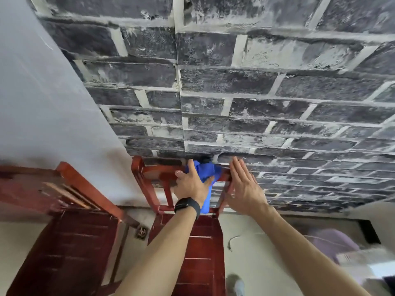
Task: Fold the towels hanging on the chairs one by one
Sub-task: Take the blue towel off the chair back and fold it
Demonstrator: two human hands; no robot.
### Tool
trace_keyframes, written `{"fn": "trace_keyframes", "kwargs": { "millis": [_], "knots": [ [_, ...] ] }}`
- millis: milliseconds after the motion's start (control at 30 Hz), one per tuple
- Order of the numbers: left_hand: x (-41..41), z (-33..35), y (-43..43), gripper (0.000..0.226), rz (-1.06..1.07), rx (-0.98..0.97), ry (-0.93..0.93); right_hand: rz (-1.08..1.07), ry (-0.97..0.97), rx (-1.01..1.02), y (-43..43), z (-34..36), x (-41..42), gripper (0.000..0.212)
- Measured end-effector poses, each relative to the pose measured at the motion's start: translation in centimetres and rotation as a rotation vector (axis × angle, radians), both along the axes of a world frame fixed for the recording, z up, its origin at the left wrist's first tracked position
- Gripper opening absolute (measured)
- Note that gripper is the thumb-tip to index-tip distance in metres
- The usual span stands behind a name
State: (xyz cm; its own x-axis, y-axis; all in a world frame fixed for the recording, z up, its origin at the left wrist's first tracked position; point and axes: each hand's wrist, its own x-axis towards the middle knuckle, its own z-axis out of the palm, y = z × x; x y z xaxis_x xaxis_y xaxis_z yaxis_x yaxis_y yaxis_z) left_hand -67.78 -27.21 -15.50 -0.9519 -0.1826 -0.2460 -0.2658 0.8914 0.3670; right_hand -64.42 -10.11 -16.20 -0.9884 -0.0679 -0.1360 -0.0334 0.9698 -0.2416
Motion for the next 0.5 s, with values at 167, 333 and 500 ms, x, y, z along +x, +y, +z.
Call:
{"fn": "trace_keyframes", "kwargs": {
  "millis": [167, 333, 500],
  "knots": [
    [-0.1, -0.3, -1.1, 0.060, -0.205, -0.216, 0.175, -0.060, -0.058, -0.024, -0.7, 1.4, -0.1, 0.096],
    [-1.7, 6.3, -3.9, 0.025, 0.157, 0.603, 0.145, -0.050, -0.151, 0.020, -0.6, 3.1, -0.2, 0.100],
    [1.2, 17.6, -8.1, 0.023, 0.116, 1.052, 0.202, -0.056, -0.233, 0.071, -1.4, 5.9, 0.0, 0.095]
  ]
}}
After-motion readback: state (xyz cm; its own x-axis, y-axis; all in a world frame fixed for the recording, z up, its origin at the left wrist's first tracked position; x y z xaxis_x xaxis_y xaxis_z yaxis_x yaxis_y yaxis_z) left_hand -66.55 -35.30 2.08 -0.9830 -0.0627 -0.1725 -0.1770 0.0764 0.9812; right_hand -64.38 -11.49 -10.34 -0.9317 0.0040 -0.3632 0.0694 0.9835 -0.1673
